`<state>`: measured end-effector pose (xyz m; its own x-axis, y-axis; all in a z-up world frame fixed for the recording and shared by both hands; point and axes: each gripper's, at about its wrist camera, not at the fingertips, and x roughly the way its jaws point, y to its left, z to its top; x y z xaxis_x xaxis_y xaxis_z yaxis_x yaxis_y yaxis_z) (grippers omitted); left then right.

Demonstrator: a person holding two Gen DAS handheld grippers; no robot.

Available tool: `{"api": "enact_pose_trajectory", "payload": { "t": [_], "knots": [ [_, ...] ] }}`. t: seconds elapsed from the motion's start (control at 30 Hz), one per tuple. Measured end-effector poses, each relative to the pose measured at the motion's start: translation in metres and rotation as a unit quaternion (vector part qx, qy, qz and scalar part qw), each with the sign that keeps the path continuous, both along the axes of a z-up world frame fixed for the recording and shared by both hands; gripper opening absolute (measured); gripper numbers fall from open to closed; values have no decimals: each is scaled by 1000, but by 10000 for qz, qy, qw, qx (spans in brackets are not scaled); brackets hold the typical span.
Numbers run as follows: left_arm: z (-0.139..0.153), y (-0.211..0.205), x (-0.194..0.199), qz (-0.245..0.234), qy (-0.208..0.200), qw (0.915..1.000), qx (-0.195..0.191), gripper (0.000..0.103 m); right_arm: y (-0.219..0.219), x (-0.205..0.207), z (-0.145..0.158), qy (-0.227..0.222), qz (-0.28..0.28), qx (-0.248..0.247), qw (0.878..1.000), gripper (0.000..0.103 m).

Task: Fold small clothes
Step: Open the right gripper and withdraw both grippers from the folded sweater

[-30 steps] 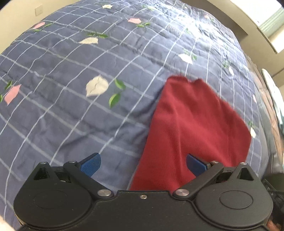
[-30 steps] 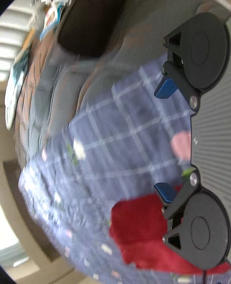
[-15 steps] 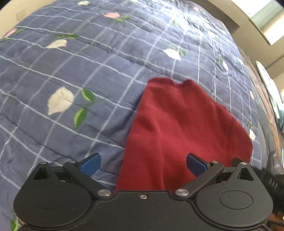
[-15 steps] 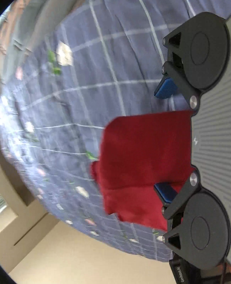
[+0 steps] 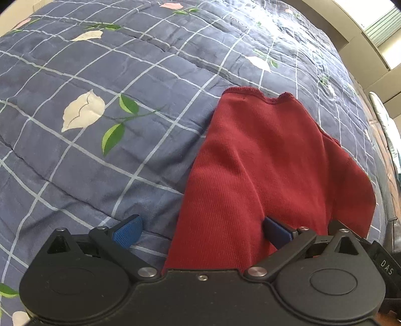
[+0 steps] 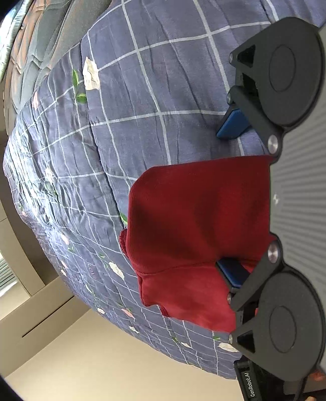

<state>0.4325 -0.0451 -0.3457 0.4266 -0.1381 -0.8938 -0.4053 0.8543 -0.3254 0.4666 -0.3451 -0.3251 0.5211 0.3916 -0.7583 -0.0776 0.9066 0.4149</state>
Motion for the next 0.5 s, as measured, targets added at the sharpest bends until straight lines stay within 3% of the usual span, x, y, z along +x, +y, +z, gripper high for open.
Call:
{"api": "enact_pose_trajectory", "payload": {
  "t": [0.3,0.5],
  "knots": [
    [1,-8,6,107,198,9996,147,103,-4,-10,-6,-286,10,131,9995,103],
    [0,-9,7,166,200,9995,185,103,-4,-8,-4,-240,69,111,9996,103]
  ]
}}
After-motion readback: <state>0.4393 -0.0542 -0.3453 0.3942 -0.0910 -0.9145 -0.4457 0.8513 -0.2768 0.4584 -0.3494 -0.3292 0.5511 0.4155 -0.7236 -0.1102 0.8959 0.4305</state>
